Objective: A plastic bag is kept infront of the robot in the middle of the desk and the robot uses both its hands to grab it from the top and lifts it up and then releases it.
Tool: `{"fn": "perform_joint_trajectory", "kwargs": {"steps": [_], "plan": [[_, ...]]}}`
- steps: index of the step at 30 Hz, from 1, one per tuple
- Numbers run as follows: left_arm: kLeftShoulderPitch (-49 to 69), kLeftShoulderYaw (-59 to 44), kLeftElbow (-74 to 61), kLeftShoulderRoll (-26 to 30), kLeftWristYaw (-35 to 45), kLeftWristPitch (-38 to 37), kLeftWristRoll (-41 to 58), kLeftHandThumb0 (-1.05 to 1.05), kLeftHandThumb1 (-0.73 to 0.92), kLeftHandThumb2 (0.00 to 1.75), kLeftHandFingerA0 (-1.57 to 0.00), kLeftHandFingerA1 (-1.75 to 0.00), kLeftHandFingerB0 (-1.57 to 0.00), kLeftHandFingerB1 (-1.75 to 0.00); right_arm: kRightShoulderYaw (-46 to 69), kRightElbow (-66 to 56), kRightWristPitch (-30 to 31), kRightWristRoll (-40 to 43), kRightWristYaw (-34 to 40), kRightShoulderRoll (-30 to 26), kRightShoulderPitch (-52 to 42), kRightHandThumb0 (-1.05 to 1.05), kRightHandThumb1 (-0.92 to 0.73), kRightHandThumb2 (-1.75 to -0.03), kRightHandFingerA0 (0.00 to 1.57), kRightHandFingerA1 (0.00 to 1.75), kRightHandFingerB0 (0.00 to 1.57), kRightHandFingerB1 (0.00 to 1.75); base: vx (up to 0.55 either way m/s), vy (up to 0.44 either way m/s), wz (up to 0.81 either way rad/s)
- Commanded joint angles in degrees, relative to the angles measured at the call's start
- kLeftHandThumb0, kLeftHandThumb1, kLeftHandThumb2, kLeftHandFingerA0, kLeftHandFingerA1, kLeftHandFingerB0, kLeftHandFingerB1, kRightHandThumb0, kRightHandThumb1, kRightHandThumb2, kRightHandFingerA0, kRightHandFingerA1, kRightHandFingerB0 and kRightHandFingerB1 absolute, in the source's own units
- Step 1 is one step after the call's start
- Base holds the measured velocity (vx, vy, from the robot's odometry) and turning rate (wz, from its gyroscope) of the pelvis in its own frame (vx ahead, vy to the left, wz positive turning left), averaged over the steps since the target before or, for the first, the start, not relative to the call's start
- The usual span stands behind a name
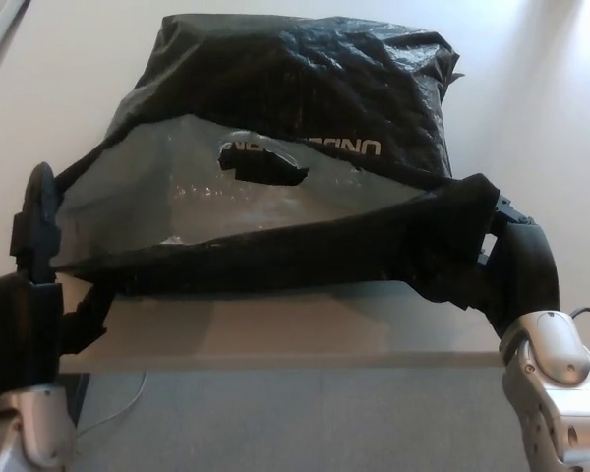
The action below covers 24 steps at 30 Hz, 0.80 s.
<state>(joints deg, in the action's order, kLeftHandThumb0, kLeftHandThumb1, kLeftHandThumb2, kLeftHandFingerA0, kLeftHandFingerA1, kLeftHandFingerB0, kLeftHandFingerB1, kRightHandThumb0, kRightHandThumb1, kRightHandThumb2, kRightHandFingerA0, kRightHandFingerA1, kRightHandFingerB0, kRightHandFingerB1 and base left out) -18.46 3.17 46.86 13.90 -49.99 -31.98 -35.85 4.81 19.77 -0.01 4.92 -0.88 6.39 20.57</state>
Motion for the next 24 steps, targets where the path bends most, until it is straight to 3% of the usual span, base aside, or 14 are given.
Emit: {"fn": "perform_joint_trajectory", "kwargs": {"steps": [1, 4, 7, 8, 9, 10, 17, 18, 19, 20, 21, 22, 23, 24], "plan": [[0.1, -2.2, 0.5, -0.4, 6.8, 2.2, 7.2, -0.31, 0.51, 0.66, -0.94, -1.57, -0.10, -0.06, 0.4, -0.2, 0.6, 1.1, 0.1, -0.1, -0.4, -0.31, -0.67, -0.58, 0.89, 1.75, 0.62, 1.75, 0.00, 0.000, 0.00], [0.3, -2.8, -0.7, -0.3, 10.0, 3.0, 8.9, -0.31, 0.57, 0.62, -0.90, -1.66, -0.25, -0.33, 0.2, -0.2, 0.1, 0.8, 0.3, 0.2, -0.7, -0.32, -0.67, -0.58, 0.89, 1.75, 0.63, 1.75, 0.00, 0.000, 0.00], [0.5, -3.0, -2.5, 0.0, 11.8, 5.4, 9.4, -0.21, 0.59, 0.57, -0.84, -1.75, -0.36, -0.34, 0.1, 0.1, 0.2, 0.9, -0.1, 0.2, -0.8, -0.33, -0.67, -0.58, 0.89, 1.75, 0.62, 1.75, 0.00, 0.000, 0.00], [0.4, -3.1, -3.0, -0.1, 12.2, 6.3, 9.4, -0.24, 0.59, 0.63, -1.03, -1.74, -0.28, -0.35, 0.2, 0.1, 0.5, 1.1, 0.0, 0.3, -0.7, -0.33, -0.67, -0.58, 0.89, 1.75, 0.62, 1.75, 0.00, 0.000, 0.00], [0.3, -3.1, -3.3, -0.1, 12.6, 6.7, 9.6, -0.24, 0.59, 0.63, -1.03, -1.74, -0.28, -0.35, 0.3, 0.1, 0.6, 1.3, 0.1, 0.3, -0.5, -0.33, -0.67, -0.58, 0.89, 1.75, 0.62, 1.75, 0.00, 0.000, 0.00], [0.5, -4.4, -4.1, -1.3, 14.9, 7.8, 12.6, -0.19, 0.56, 0.60, -0.88, -1.75, -0.12, -0.18, 0.4, 0.3, 0.2, 1.6, -0.3, 0.4, -0.5, -0.32, -0.67, -0.58, 0.88, 1.75, 0.61, 1.75, 0.00, 0.000, 0.00], [1.0, -8.8, -10.3, -4.8, 22.7, 17.1, 20.0, -0.25, 0.56, 0.58, -0.88, -1.75, -0.12, -0.30, 0.1, 1.0, -0.5, 0.3, 0.3, 0.1, -0.3, -0.33, -0.67, -0.58, 0.90, 1.75, 0.61, 1.75, 0.00, 0.000, 0.00], [1.1, -8.9, -10.9, -4.8, 23.2, 17.5, 20.0, -0.32, 0.56, 0.64, -1.09, -1.75, -0.25, -0.39, 0.0, 0.8, -0.3, 0.1, 0.5, 0.0, -0.3, -0.33, -0.67, -0.58, 0.90, 1.75, 0.61, 1.75, 0.00, 0.000, 0.00], [1.0, -9.5, -11.6, -5.3, 24.4, 18.2, 21.4, -0.23, 0.62, 0.59, -0.73, -0.68, -0.73, -0.44, 0.1, 0.7, -0.2, 0.2, 0.6, 0.1, -0.3, -0.33, -0.67, -0.58, 0.90, 1.75, 0.62, 1.75, 0.00, 0.000, 0.00], [0.9, -10.2, -12.5, -5.8, 25.9, 19.2, 23.2, -0.23, 0.62, 0.59, -0.73, -0.68, -0.73, -0.44, 0.2, 0.6, 0.0, 0.4, 0.7, 0.3, -0.3, -0.33, -0.67, -0.58, 0.90, 1.75, 0.62, 1.75, 0.00, 0.000, 0.00], [0.8, -11.0, -13.4, -6.1, 27.4, 19.9, 24.7, -0.16, 0.64, 0.67, -0.87, -1.03, -1.00, -0.56, 0.3, 0.7, 0.0, 0.6, 0.7, 0.6, -0.2, -0.33, -0.67, -0.58, 0.91, 1.75, 0.62, 1.75, 0.00, 0.000, 0.00], [0.6, -11.8, -14.2, -6.2, 29.0, 20.4, 26.4, -0.16, 0.64, 0.67, -0.87, -1.03, -1.00, -0.56, 0.4, 0.8, 0.1, 1.0, 0.8, 0.9, 0.0, -0.33, -0.67, -0.58, 0.91, 1.75, 0.62, 1.75, 0.00, 0.000, 0.00], [0.6, -11.8, -14.7, -6.2, 29.7, 20.9, 26.6, -0.18, 0.58, 0.76, -0.98, -1.16, -1.08, -1.00, 0.3, 0.9, -0.3, 0.7, 0.9, 0.9, -0.1, -0.32, -0.67, -0.58, 0.91, 1.75, 0.62, 1.75, 0.00, 0.000, 0.00], [0.4, -11.8, -15.4, -6.1, 30.7, 21.6, 26.8, -0.18, 0.58, 0.76, -0.98, -1.16, -1.08, -1.00, 0.1, 1.1, -0.8, 0.2, 1.1, 0.8, -0.2, -0.32, -0.67, -0.58, 0.91, 1.75, 0.62, 1.75, 0.00, 0.000, 0.00]]}}
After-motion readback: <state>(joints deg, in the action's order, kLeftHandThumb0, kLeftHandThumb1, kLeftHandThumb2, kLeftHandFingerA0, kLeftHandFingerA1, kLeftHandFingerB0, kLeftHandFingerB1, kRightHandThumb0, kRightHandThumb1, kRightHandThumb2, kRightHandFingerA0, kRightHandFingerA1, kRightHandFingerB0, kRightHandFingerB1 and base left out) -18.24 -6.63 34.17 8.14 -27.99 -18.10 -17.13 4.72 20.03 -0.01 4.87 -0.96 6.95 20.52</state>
